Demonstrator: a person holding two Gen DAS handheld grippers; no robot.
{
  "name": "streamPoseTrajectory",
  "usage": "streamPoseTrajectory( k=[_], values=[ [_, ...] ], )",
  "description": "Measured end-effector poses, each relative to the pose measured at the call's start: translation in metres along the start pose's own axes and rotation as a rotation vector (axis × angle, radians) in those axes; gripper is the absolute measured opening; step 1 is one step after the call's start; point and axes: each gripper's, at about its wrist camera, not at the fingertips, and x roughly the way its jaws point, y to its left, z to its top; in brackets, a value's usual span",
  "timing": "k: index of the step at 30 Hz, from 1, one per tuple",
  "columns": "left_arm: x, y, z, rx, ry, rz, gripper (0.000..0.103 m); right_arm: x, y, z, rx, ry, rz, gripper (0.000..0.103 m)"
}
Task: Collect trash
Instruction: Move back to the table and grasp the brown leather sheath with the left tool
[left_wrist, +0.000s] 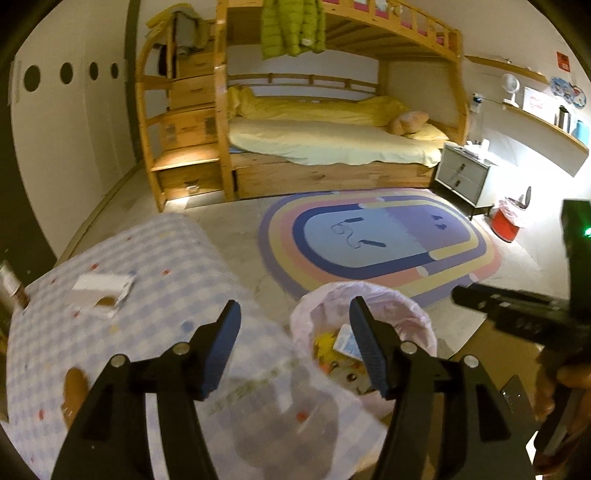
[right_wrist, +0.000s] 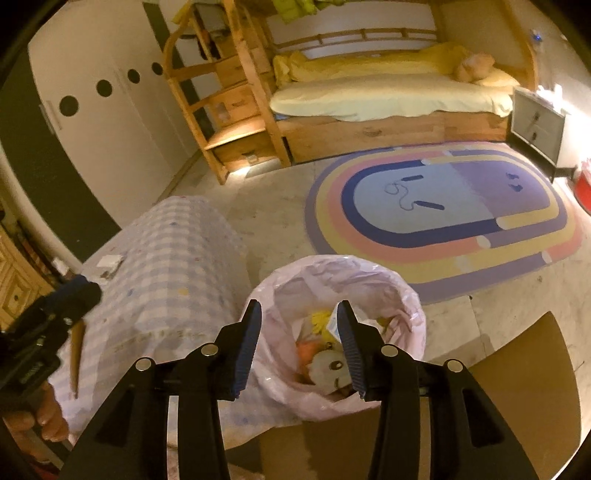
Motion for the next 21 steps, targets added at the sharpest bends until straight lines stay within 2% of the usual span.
streamPoseTrajectory(
  k=[9,13,16,21],
  values=[
    [-0.050,0.045,-0.031,-0.065,0.010,0.116,0.065,-0.029,0.066,-0.019,-0.104,0.000,0.087,0.047],
    [-0.067,0.074,-0.046,-0.111,0.020,0.191,0.065,-0.032,0.104,-0.025,-0.177,0.001,0.124,0.054],
    [-0.081,0.103,-0.063,-0.171,0.032,0.251,0.066,-0.029,0.131,-0.031,-0.232,0.016,0.151,0.055],
    [-0.096,0.143,-0.085,-0.268,0.056,0.315,0.076,-0.019,0.171,-0.037,-0.313,0.027,0.171,0.059]
  ],
)
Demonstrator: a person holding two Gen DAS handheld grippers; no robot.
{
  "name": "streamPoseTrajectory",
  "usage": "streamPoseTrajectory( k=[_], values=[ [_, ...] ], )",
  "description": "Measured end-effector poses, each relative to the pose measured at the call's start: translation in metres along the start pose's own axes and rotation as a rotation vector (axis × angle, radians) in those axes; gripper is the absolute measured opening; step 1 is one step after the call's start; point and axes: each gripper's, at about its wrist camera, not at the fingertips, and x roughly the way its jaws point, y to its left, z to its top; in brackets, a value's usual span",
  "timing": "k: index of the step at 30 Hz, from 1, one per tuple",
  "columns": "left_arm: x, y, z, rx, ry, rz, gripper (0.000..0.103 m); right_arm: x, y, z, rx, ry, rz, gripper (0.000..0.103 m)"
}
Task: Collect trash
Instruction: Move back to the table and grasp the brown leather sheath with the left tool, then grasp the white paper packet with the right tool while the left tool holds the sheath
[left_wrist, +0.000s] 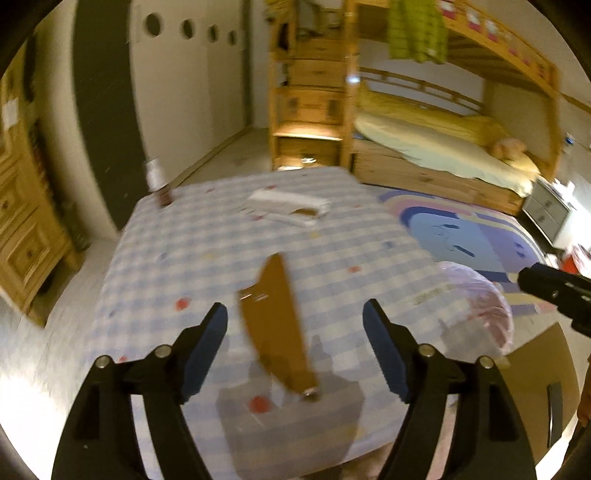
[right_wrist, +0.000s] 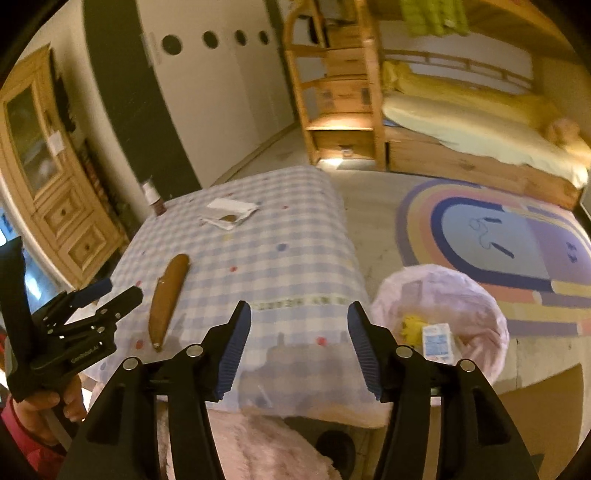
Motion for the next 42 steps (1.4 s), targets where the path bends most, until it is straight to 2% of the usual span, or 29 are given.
streamPoseTrajectory(
  k=[6,11,18,23,28,30,33,35,37,42],
  values=[
    [0.016,0.027,-0.011,-0.074,0.084,0.009,0.076,0.017,0.031,0.010,-0.073,-0.005,0.002,0.061],
    [0.030,0.020,-0.013,-0.072,0.114,-0.020,0.076,0.030,0.043,0.010,-0.123,0.011,0.004,0.061],
    [0.054,0.017,-0.010,-0.101,0.165,-0.014,0.072,0.045,0.042,0.008,-0.118,0.034,0.009,0.061],
    [0.070,0.009,-0.008,-0.106,0.191,-0.014,0.065,0.050,0.039,0.005,-0.109,0.046,0.011,0.061],
    [0.082,0.003,-0.001,-0.094,0.182,0.025,0.060,0.050,0.037,0.003,-0.111,0.048,0.008,0.061],
    [0.084,0.002,0.001,-0.091,0.178,0.036,0.052,0.052,0.037,0.002,-0.111,0.054,0.007,0.061],
    [0.083,0.005,0.002,-0.076,0.174,0.029,0.051,0.053,0.038,0.003,-0.123,0.057,0.004,0.061],
    [0.073,0.010,0.003,-0.067,0.140,0.031,0.051,0.054,0.041,0.005,-0.140,0.057,0.004,0.061],
    [0.064,0.018,0.007,-0.071,0.111,0.021,0.051,0.057,0.045,0.009,-0.155,0.060,0.004,0.069],
    [0.037,0.048,0.023,-0.111,0.030,0.003,0.051,0.080,0.063,0.028,-0.196,0.066,0.043,0.069]
  ],
)
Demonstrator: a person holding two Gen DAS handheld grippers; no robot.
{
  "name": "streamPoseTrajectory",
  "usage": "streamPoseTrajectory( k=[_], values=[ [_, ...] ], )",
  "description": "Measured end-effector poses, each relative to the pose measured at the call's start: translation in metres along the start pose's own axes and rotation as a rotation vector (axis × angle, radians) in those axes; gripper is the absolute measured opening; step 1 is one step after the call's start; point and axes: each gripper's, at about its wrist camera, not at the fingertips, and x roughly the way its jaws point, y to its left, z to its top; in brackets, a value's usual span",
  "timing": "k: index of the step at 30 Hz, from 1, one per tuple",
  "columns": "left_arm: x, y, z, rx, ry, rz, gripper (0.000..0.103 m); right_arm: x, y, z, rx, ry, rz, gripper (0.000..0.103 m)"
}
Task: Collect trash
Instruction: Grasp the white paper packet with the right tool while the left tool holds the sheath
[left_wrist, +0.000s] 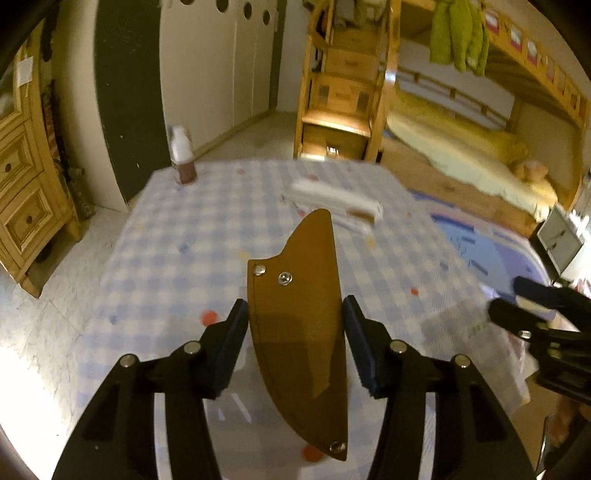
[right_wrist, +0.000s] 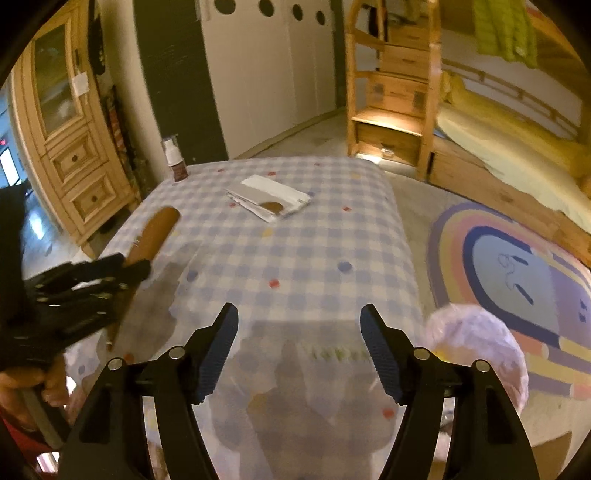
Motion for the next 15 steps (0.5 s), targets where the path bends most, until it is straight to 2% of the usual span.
streamPoseTrajectory(
  k=[5,15],
  values=[
    [-0.009,0.022,0.015,-0.003,-0.042,0.020,0.051,0.039,0.010,0.035,-0.025,0.010,0.032,0.069],
    [0.033,0.049,0.030,-0.028,-0.003,0.060,0.051,0.117,0.007,0.091,-0.021,0.044,0.026,0.067]
  ],
)
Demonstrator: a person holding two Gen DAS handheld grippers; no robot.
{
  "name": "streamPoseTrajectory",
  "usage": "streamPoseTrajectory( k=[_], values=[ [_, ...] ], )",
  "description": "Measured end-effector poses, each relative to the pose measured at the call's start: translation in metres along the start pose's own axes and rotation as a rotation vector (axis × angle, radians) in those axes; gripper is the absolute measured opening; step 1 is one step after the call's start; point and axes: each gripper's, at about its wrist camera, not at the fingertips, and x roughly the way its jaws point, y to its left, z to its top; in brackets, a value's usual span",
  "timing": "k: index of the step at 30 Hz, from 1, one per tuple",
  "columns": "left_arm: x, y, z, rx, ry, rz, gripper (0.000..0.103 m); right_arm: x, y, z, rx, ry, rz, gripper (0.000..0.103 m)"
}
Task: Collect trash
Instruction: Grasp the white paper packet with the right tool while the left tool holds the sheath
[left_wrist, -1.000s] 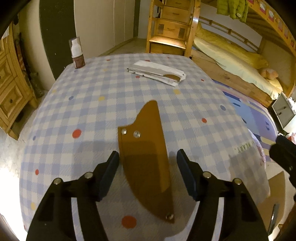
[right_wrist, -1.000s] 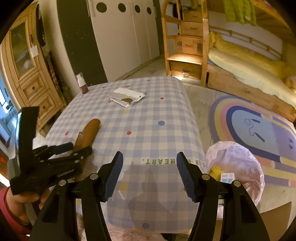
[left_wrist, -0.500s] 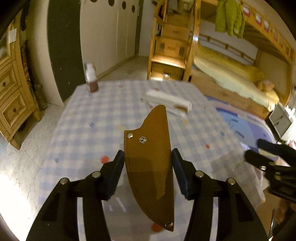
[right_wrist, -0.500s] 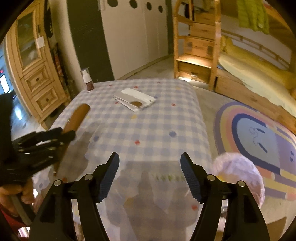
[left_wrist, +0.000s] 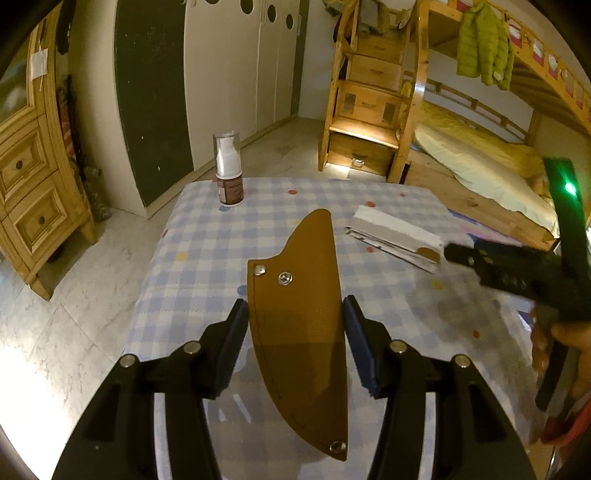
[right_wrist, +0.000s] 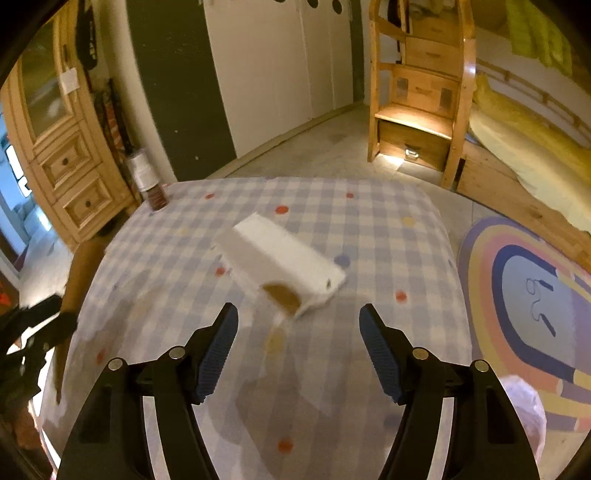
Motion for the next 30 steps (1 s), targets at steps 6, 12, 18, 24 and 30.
streamPoseTrajectory(
  k=[6,12,18,24,30],
  values=[
    [0.020,0.006,0.003,-0.012,0.027,-0.011,0.051,0.040,-0.001,0.024,-0.023,0.029,-0.028,0.066],
    [0.025,0.008,-0.001,-0.021,0.041,-0.016,0.051,0.059,-0.001,0.029,-0.073,0.080,-0.004,0.066],
    [0.021,0.011,-0.006,-0.034,0.047,-0.015,0.051,0.048,0.011,0.014,-0.129,0.076,0.028,0.034],
    [0.003,0.007,-0.018,-0.040,0.048,-0.012,0.051,0.017,0.020,-0.005,-0.074,0.047,0.118,0.005],
    [-0.032,-0.007,-0.024,-0.016,0.004,-0.026,0.051,-0.049,0.021,-0.023,-0.008,-0.054,0.118,0.003]
  ],
)
